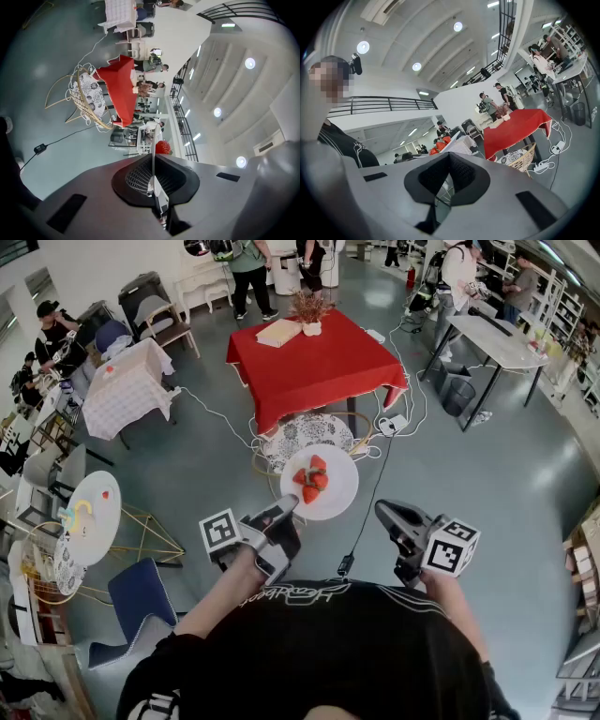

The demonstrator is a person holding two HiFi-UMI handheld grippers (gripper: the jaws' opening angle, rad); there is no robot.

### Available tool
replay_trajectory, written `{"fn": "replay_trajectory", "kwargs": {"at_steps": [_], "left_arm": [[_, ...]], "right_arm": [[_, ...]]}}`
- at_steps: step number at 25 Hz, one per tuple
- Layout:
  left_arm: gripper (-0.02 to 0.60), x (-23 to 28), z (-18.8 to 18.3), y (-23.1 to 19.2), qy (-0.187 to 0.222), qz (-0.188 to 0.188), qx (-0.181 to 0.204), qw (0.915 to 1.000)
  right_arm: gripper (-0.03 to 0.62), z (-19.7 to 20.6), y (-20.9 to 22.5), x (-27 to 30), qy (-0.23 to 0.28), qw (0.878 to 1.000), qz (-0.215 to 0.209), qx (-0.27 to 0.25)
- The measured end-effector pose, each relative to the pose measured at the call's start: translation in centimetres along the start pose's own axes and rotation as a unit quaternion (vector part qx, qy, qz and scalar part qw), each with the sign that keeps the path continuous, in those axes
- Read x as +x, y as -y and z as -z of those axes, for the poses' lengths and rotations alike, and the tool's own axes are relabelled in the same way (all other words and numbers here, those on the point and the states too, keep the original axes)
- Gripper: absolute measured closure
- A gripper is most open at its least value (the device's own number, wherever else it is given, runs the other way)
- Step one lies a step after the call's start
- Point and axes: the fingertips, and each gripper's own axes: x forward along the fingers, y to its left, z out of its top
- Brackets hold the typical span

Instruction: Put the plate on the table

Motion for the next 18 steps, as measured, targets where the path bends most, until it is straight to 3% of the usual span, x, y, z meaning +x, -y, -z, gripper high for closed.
{"fn": "replay_trajectory", "kwargs": {"at_steps": [18], "left_arm": [[0.565, 1.0, 3.9, 0.8, 0.005, 0.013, 0.013, 0.9998]], "right_arm": [[0.586, -0.2, 0.2, -2.7, 0.005, 1.0, -0.029, 0.0]]}}
